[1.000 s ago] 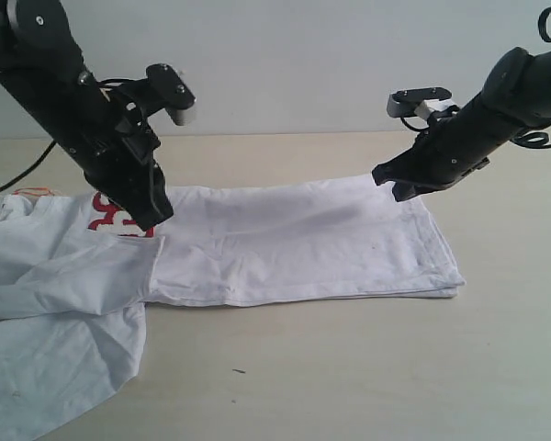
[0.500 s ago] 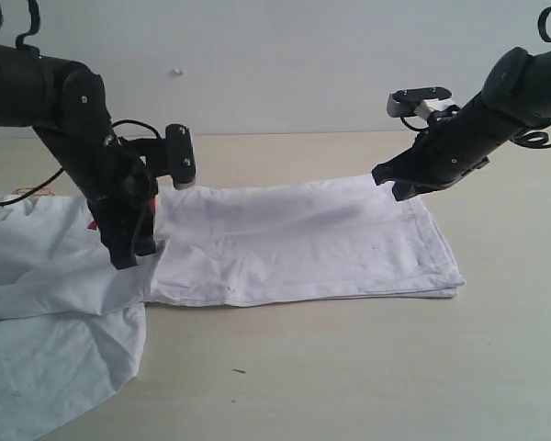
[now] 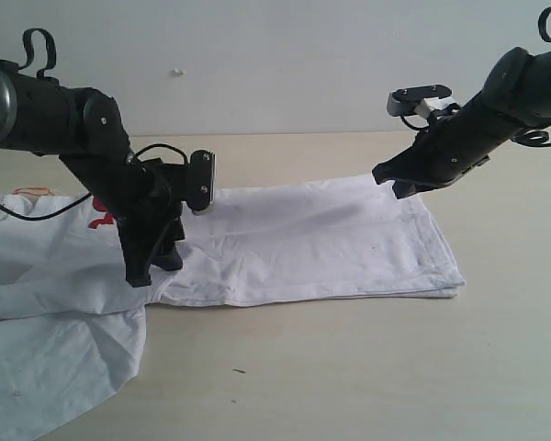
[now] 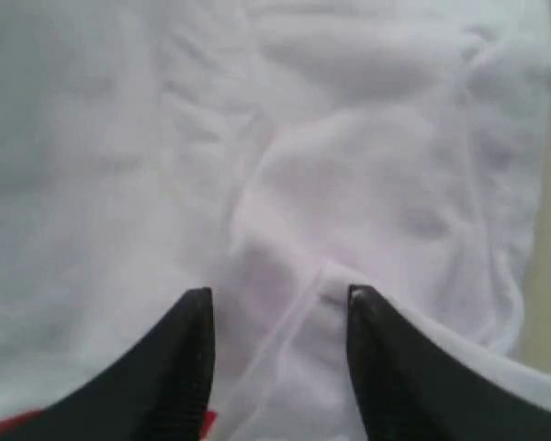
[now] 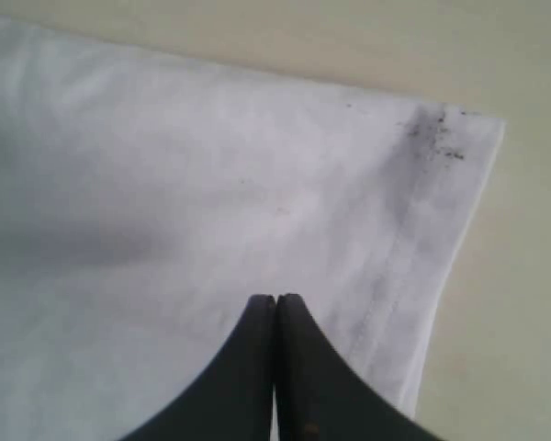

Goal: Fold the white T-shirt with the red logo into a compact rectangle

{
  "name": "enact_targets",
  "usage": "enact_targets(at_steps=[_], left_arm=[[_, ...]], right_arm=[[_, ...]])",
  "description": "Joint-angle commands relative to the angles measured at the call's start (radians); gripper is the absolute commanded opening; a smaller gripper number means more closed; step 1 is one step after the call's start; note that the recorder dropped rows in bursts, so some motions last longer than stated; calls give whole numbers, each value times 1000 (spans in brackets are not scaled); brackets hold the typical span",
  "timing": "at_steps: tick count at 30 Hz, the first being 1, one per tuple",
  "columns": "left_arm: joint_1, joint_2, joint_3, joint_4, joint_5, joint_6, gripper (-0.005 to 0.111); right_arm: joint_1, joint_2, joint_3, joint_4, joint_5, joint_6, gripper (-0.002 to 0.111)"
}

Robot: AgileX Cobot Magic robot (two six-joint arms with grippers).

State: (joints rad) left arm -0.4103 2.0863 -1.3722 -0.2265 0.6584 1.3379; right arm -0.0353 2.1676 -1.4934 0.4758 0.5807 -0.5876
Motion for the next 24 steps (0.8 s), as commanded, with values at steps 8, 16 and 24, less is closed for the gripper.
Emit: enact_targets(at_steps=[8,16,24], left_arm=[[2,-63,1,-20,-39,-181,46],[-8,-190,1,69,313,-596,46],[-195,-314,191,234,418,-877,46]], right_arm=[[1,-2,-3,-6,-6,-13,0],[1,-2,-3,-4,4,-11,0],[1,-2,-3,24,22,-2,0]])
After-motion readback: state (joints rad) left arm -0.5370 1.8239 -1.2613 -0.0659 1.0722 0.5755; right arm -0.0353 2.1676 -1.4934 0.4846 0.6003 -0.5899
